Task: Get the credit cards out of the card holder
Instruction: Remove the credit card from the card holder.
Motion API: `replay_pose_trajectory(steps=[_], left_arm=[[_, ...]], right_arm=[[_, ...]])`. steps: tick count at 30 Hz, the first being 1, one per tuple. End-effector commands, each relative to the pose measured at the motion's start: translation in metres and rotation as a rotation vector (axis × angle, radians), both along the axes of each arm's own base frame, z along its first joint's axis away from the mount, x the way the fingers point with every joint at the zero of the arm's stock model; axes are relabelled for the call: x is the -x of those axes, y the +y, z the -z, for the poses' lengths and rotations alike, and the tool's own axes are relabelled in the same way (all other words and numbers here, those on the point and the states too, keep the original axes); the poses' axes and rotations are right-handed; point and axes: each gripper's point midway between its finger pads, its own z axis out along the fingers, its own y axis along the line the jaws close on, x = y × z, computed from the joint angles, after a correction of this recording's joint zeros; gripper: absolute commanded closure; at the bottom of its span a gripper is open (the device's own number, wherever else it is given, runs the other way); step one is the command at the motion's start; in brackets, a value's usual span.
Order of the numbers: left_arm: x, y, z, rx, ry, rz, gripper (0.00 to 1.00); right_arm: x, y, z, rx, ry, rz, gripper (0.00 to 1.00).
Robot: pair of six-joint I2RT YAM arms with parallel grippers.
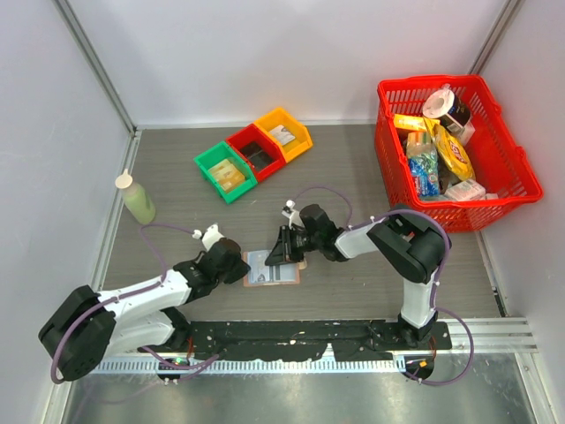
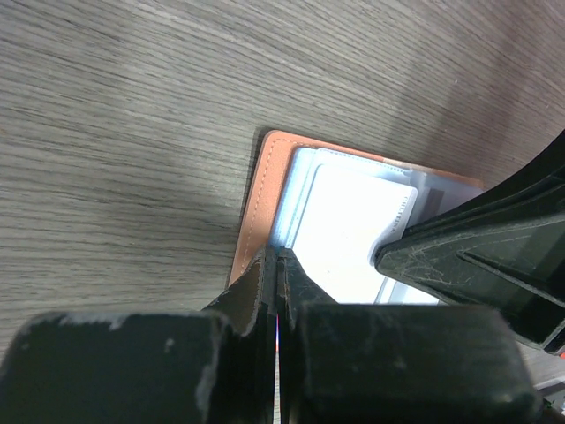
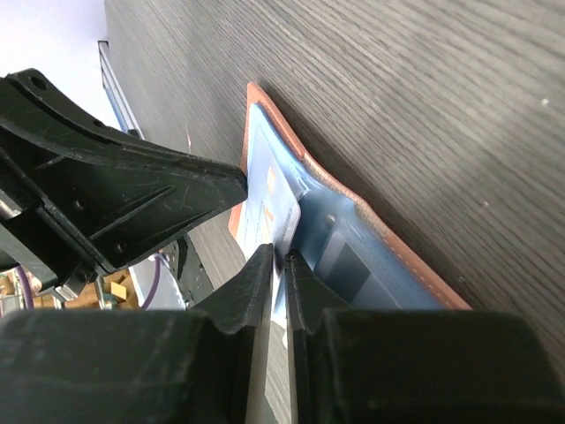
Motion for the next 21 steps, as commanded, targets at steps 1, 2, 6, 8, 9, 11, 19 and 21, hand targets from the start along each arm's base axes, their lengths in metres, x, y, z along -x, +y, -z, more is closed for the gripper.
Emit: replay_pose_trajectory(steps=[1, 2, 6, 8, 9, 11, 19, 21], left_arm=[[0.018, 0.009, 0.024, -0.039, 0.085, 0.011, 1.00], [0.018, 0.009, 0.024, -0.040, 0.085, 0.012, 1.00], [0.018, 0.009, 0.026, -0.042, 0.089, 0.013, 1.00], [0.018, 0.008, 0.025, -0.039, 0.088, 0.014, 1.00], [0.017, 0.008, 0.024, -0.038, 0.086, 0.013, 1.00], [0.016, 0.005, 0.019, -0.021, 0.070, 0.019, 1.00], [0.003, -0.011, -0.014, 0.069, -0.036, 0.063, 0.99], [0.003, -0.012, -0.012, 0.062, -0.025, 0.070, 1.00]], right_arm=[[0.009, 0.011, -0.037, -0.152, -0.043, -0.065, 0.86], [0.009, 0.011, -0.037, -0.158, -0.046, -0.069, 0.87], [0.010, 0.009, -0.037, -0.165, -0.041, -0.076, 0.89], [0.009, 0.006, -0.036, -0.164, -0.038, -0.074, 0.90], [0.008, 0.004, -0.035, -0.162, -0.032, -0.071, 0.90], [0.008, 0.003, -0.032, -0.157, -0.030, -0.077, 0.92], [0.002, 0.004, -0.024, -0.115, -0.031, -0.084, 0.91], [-0.001, 0.005, -0.024, -0.114, -0.032, -0.077, 0.90]])
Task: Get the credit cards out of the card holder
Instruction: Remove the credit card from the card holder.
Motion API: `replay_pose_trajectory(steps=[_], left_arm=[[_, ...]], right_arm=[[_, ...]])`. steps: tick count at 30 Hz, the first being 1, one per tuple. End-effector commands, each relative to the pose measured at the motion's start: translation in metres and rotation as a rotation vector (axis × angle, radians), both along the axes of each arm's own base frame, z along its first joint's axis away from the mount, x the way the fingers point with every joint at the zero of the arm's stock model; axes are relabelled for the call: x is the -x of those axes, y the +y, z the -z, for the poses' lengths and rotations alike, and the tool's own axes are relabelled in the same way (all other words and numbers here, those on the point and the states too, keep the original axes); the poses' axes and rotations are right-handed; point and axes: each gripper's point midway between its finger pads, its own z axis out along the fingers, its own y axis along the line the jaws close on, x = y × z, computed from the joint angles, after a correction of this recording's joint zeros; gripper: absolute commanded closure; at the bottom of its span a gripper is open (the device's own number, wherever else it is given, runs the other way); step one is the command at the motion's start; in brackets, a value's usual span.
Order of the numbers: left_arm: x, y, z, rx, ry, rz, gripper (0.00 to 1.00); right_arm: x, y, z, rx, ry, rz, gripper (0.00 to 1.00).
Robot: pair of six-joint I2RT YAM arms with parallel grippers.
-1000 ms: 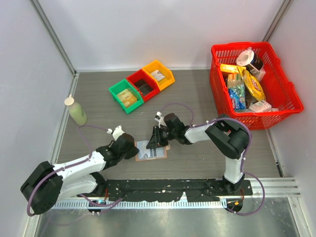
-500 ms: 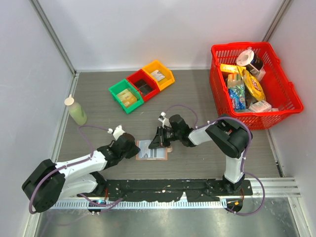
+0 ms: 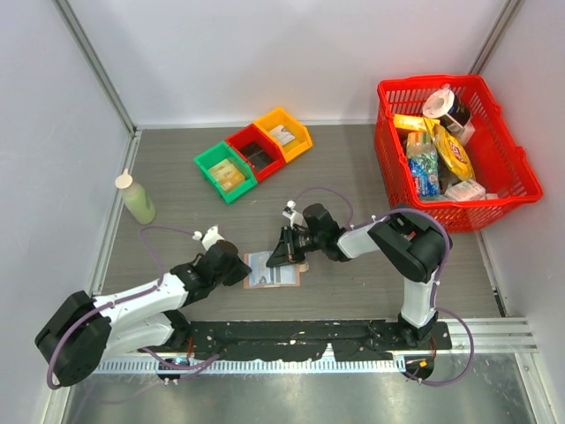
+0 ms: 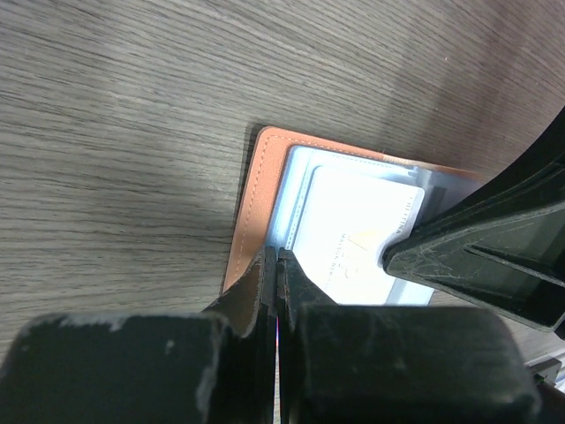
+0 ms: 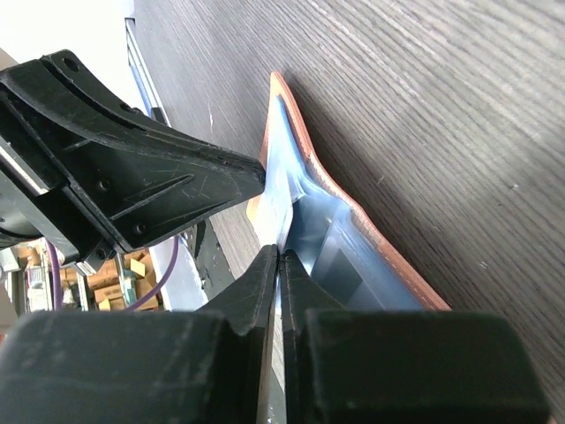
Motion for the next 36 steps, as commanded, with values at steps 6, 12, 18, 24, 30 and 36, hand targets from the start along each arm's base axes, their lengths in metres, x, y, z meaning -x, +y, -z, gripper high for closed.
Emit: replay_pose_trajectory(steps=[6, 12, 18, 24, 30, 36], left_arm=[[0.004, -0.015, 0.009, 0.012, 0.053, 0.061, 1.00], [0.007, -0.016, 0.019, 0.012, 0.089, 0.059, 1.00], [0.008, -0.015, 0.022, -0.001, 0.094, 0.058, 1.00], [0.012, -0.008, 0.030, -0.049, 0.128, 0.052, 1.00], [0.017, -0.002, 0.038, -0.127, 0.178, 0.081, 1.00], [0.016, -0.002, 0.039, -0.130, 0.181, 0.079, 1.00]], right_arm=[[-0.011, 0.014, -0.017, -0.057, -0.046, -0.012, 0.84], [-0.010, 0.021, -0.022, -0.082, -0.041, -0.005, 0.67], [-0.005, 0.027, -0.013, -0.065, -0.021, -0.017, 0.62], [-0.004, 0.024, -0.013, -0.058, -0.026, -0.026, 0.62], [-0.011, 0.004, -0.017, -0.073, -0.013, 0.004, 0.67], [-0.013, -0.008, -0.019, -0.076, -0.020, 0.004, 0.71]])
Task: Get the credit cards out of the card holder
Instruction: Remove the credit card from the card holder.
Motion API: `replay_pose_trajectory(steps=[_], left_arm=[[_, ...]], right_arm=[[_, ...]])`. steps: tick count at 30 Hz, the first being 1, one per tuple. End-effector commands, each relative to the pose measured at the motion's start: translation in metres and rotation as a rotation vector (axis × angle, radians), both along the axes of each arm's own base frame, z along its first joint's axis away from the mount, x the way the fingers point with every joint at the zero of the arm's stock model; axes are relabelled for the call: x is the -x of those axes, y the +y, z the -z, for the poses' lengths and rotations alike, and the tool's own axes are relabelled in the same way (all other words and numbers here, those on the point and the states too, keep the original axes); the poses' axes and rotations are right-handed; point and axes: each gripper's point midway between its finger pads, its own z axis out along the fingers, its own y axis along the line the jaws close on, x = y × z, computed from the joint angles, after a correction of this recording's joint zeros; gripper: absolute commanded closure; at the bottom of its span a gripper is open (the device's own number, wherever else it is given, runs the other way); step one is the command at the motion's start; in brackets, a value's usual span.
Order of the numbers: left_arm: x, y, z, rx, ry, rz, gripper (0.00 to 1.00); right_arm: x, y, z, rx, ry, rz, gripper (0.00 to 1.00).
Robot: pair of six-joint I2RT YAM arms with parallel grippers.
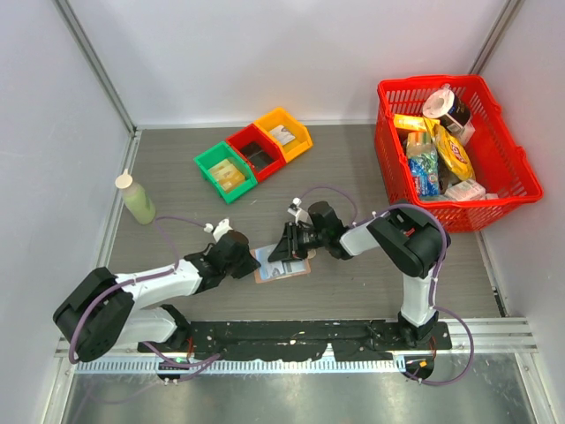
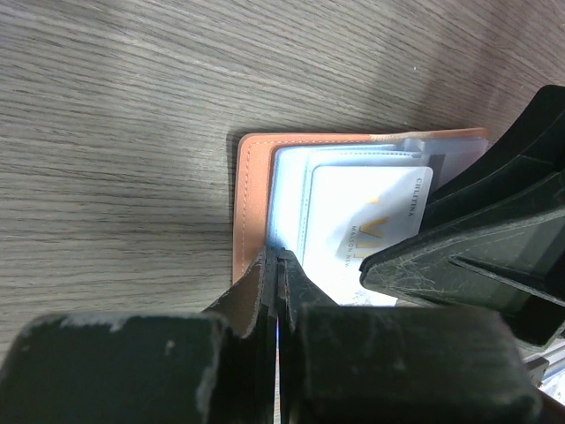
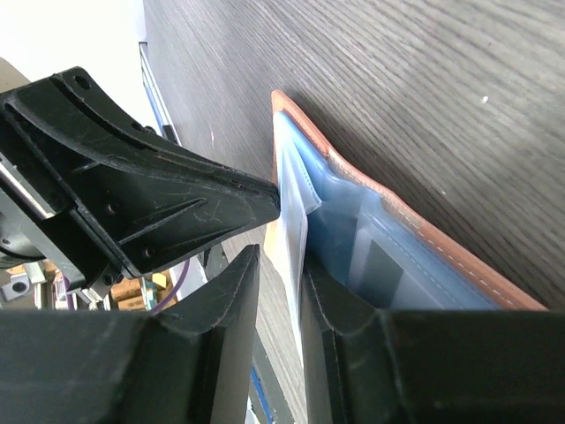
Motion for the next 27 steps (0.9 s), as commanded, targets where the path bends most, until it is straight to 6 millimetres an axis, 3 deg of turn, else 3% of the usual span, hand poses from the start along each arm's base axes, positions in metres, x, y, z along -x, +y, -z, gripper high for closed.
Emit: replay_pose_trajectory(steps=[1, 8, 14, 19, 24, 27], left_arm=[[0.031, 0.024, 0.035, -0.133, 0.130, 0.042, 1.00], [0.029, 0.022, 0.031, -0.121, 0.117, 0.045, 1.00], [0.025, 0.014, 0.020, -0.072, 0.084, 0.052, 1.00], [0.015, 0.001, -0.004, 0.006, 0.010, 0.065, 1.00], [0.004, -0.012, -0.040, 0.098, -0.097, 0.087, 0.92], [0.001, -0.019, -0.052, 0.122, -0.127, 0.110, 0.90]], right_arm=[[0.000, -0.003, -0.023, -0.058, -0.069, -0.035, 0.71], [-0.001, -0.013, -0.020, -0.053, -0.058, -0.024, 0.71], [-0.004, -0.015, -0.018, -0.051, -0.057, -0.018, 0.80], [-0.005, -0.013, -0.018, -0.056, -0.061, -0.020, 0.87], [-0.005, -0.014, -0.018, -0.055, -0.058, -0.020, 0.87], [-0.004, -0.014, -0.016, -0.051, -0.054, -0.019, 0.87]])
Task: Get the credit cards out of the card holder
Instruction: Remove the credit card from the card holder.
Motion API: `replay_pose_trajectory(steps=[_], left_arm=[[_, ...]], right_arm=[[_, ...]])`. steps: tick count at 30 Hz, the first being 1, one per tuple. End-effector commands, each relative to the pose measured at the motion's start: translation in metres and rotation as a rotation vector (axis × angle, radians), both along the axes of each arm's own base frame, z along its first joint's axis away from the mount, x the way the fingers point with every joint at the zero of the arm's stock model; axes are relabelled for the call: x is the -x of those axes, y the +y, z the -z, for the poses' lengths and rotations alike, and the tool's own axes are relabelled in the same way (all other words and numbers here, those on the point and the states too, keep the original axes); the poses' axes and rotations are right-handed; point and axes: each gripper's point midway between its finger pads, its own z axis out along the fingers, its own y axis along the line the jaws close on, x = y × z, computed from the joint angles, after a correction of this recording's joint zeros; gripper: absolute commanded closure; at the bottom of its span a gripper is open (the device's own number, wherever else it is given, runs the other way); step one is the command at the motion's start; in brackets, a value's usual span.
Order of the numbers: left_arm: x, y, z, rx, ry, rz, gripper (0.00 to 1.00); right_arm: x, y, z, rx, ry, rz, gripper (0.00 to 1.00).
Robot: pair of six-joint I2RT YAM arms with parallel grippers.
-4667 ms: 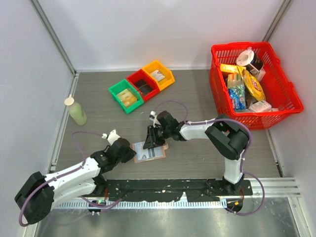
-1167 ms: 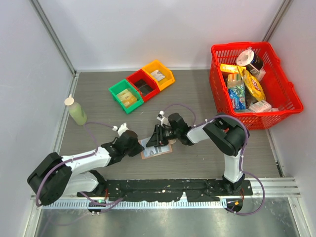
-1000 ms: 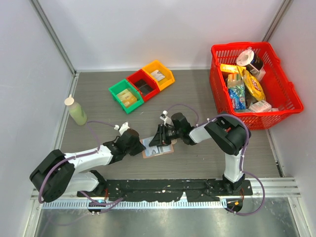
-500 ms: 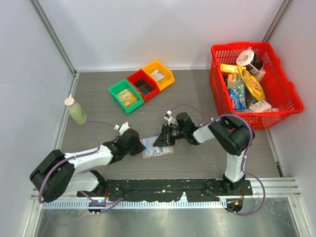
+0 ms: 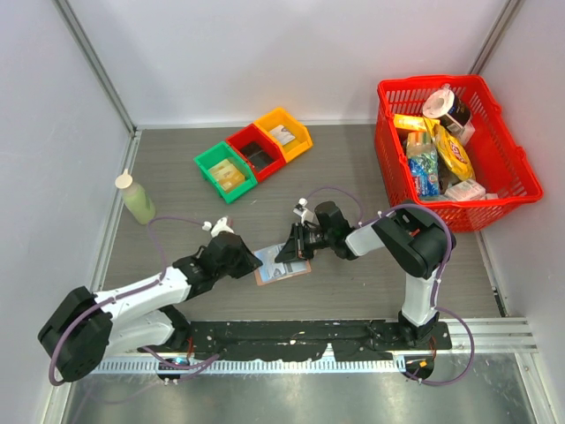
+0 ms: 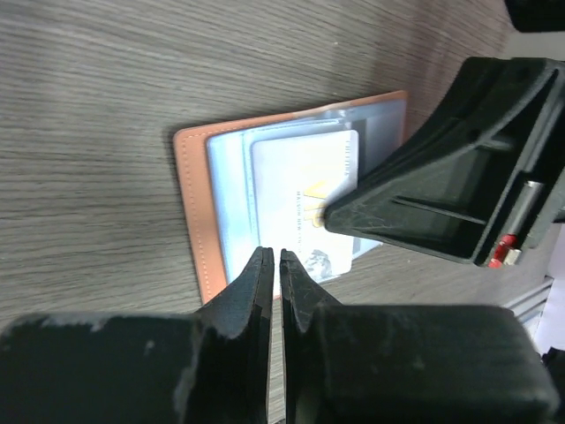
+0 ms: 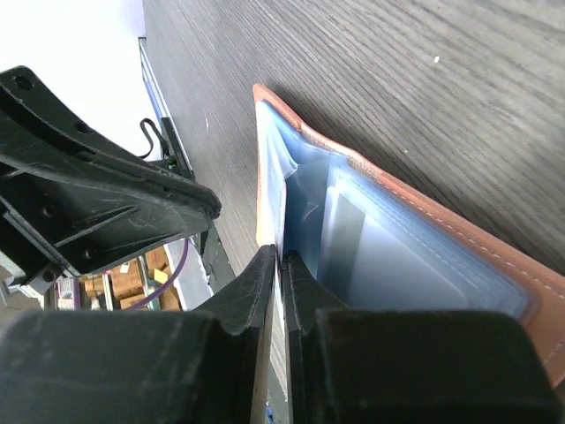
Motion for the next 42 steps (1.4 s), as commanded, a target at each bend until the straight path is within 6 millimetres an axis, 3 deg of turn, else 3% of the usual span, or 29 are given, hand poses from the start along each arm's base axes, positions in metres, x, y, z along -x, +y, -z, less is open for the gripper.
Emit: replay_pose_trajectory(steps=[1, 6, 14, 22, 26, 33, 37, 42], left_arm=[[-0.008, -0.015, -0.023, 0.045, -0.068, 0.053, 0.91], [-0.006, -0.014, 0.005, -0.023, -0.004, 0.064, 1.00], [-0.007, -0.017, 0.022, -0.034, 0.025, 0.071, 1.00], [0.003, -0.008, 0.039, -0.089, 0.091, 0.067, 1.00], [0.004, -0.008, 0.043, -0.096, 0.104, 0.070, 1.00], [0.005, -0.006, 0.050, -0.111, 0.125, 0.053, 1.00], [0.009, 0.003, 0.058, -0.151, 0.157, 0.034, 1.00], [0.014, 0.006, 0.066, -0.183, 0.196, 0.044, 1.00]], right_arm=[[-0.004, 0.004, -0.016, -0.046, -0.058, -0.020, 0.87], [-0.005, 0.005, -0.019, -0.051, -0.064, -0.019, 0.87], [-0.006, 0.005, -0.021, -0.052, -0.066, -0.016, 0.87], [-0.013, 0.012, -0.029, -0.068, -0.074, -0.009, 0.61], [-0.012, 0.023, -0.029, -0.065, -0.077, -0.025, 0.56], [-0.003, 0.030, -0.019, -0.046, -0.060, -0.047, 0.55], [0.004, 0.025, -0.020, -0.048, -0.060, -0.063, 0.61], [0.000, 0.010, -0.029, -0.082, -0.050, -0.059, 0.64]])
